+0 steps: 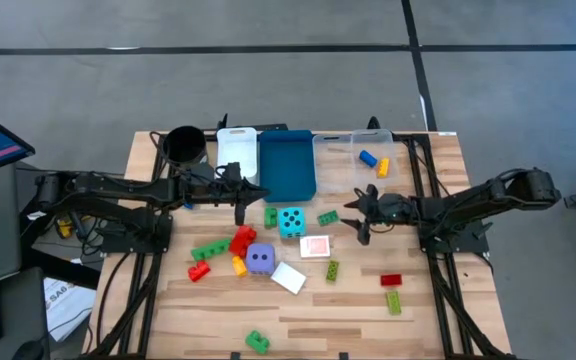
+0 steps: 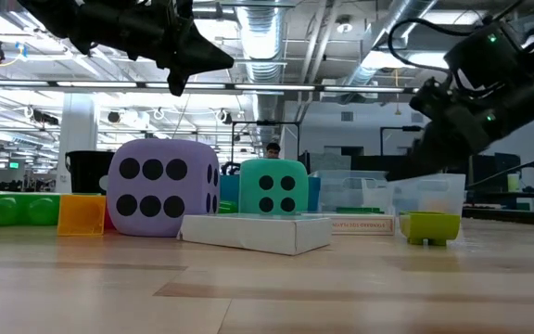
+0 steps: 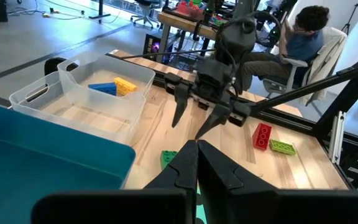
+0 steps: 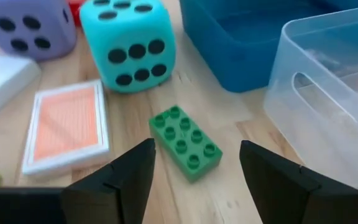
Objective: Pick & Place Toys
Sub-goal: Put the blue dice into the blue bin
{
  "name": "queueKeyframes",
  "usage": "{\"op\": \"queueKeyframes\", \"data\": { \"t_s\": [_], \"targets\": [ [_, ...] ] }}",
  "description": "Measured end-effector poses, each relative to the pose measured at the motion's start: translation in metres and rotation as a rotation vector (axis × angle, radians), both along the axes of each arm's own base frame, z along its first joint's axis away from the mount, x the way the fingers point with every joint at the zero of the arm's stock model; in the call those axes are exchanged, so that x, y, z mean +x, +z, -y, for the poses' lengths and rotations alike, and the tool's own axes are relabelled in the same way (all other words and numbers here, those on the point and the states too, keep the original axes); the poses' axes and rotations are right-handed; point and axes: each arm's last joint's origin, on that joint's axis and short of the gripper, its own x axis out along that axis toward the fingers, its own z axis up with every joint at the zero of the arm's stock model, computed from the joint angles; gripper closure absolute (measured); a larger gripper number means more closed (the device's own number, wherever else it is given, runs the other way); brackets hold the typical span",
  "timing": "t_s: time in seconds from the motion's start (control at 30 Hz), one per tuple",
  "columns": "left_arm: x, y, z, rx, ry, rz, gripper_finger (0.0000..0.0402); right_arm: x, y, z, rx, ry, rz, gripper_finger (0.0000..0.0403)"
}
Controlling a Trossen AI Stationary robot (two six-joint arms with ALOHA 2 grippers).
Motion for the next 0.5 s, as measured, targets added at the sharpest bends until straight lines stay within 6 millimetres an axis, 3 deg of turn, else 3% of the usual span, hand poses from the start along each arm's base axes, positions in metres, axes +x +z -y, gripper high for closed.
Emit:
{"op": "queueKeyframes", "data": {
  "t_s": [0.3,0.5],
  "targets": [
    [0.000,0.000,0.000,-0.029,0.006,0.004,0.0402,-0.003,0.001,0.001,-0.117,0.147,0.058,0.0172],
    [0.000,0.000,0.002,-0.069,0.006,0.010,0.0402,-0.013,-0.009,0.010,-0.081,0.208,0.042,0.0172]
  ]
}}
